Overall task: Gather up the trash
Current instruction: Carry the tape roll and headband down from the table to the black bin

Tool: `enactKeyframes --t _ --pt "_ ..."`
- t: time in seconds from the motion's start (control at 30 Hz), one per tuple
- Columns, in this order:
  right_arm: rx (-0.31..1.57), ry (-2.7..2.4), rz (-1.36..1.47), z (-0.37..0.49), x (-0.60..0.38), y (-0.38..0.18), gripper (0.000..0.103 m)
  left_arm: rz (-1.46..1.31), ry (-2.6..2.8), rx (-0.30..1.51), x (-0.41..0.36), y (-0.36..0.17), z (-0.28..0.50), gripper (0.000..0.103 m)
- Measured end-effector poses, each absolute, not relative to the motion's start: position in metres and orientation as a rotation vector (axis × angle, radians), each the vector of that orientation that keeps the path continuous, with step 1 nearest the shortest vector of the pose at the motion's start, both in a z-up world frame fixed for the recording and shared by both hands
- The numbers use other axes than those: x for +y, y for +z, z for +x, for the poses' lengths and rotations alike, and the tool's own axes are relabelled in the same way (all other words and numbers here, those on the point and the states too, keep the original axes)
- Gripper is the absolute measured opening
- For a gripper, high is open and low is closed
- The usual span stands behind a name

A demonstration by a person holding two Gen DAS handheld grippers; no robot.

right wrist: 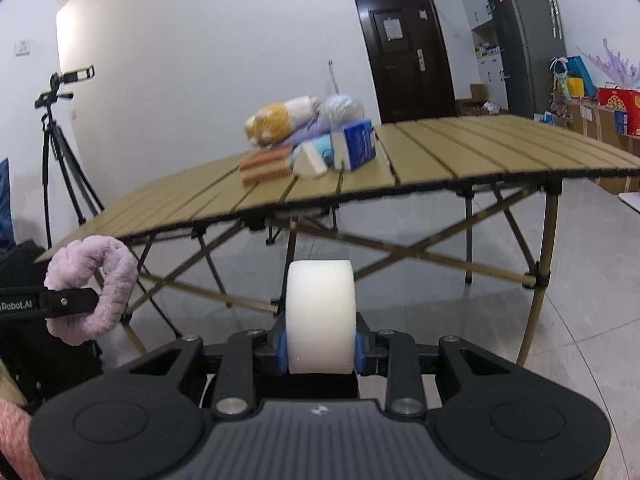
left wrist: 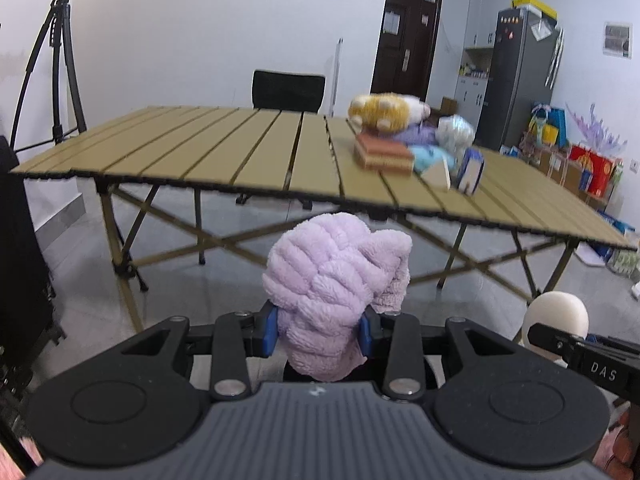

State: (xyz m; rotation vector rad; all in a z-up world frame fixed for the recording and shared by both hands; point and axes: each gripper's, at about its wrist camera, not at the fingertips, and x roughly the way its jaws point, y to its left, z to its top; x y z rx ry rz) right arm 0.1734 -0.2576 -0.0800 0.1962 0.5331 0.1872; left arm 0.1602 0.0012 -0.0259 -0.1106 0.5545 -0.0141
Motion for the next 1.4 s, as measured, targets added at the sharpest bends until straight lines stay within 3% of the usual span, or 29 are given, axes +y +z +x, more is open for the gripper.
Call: enactKeyframes --t 0.73,1.4 --pt "0.891 0.227 0.096 0.157 -0.219 -0.149 0.029 -0.017 0.102 0.85 0.009 -0.091 0.132 0.038" --pt "1.034 0.189 0.064 0.19 -0.204 -0.162 0.028 -0.072 0.168 1.054 0.028 -0.126 0.168 0.038"
